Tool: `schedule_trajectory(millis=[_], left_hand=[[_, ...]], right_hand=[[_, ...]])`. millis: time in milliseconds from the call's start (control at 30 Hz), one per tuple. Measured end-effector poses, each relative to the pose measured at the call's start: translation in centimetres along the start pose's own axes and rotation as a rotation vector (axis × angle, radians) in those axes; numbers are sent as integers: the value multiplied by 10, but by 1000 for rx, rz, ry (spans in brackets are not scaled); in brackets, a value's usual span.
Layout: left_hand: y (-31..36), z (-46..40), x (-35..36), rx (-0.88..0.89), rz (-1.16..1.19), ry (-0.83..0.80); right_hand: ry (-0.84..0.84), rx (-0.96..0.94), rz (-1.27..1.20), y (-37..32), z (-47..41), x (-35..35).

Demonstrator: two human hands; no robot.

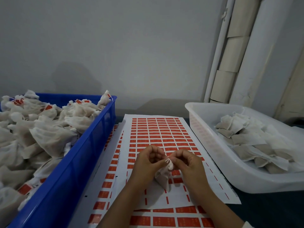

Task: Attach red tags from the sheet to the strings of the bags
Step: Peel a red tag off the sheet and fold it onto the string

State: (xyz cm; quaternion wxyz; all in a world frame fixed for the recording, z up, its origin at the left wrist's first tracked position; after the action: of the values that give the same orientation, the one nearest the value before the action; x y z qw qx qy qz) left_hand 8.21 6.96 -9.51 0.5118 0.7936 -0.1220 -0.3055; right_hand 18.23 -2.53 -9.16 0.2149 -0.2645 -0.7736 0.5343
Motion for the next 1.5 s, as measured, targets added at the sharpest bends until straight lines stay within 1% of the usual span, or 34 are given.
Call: schedule_trajectory(millis=[100, 200, 300, 400, 567, 667, 733, 800, 933, 1100, 1167, 1233, 1367, 1500], left_hand=[[0, 0, 2, 7, 21, -19], [3, 1, 4, 38, 40, -32], [4, 2, 5, 59, 25, -53], [5, 2, 6, 66, 2, -85], [3, 2, 6, 20, 23, -120], [3, 4, 7, 31, -4, -176], [4, 7, 10, 80, -25, -243], [5, 10, 13, 115, -57, -272], [7, 9, 11, 135, -96, -196], [6, 7, 7, 110, -74, -124], [5, 7, 6, 94, -54, -114], [4, 6, 5, 74, -43, -108], [2, 5, 5, 31, -40, -105], [1, 5, 6, 4, -53, -94]], right_hand=[[8, 37, -32, 2, 2, 3], [50, 46, -13, 4, 3, 2], [78, 33, 15, 4, 2, 0], [60, 15, 38, 3, 2, 0], [60, -61, 77, -3, 2, -1], [81, -67, 69, -4, 2, -4], [91, -49, 49, -4, 0, -6], [104, -28, 30, -4, -1, -7], [104, 1, -30, -3, 0, -5], [86, 34, -49, -2, 0, -3], [86, 21, -6, -3, -1, -3], [60, -32, 96, -6, -1, -3], [-84, -213, 419, -13, -1, 4], [-164, -247, 602, -12, -3, 6]])
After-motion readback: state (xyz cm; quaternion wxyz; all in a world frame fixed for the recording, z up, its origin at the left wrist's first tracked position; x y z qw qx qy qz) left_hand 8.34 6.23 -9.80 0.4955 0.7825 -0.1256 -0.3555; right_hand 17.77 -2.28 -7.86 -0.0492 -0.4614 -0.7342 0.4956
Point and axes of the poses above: each hand's wrist, its own z-axis away from the middle knuckle, its own x-axis out of the palm, y = z × x, the point moved 5 cm from there along -z, towards the middle knuckle, and after that the axes turned 15 degrees about -z, right-handed, at the moved point
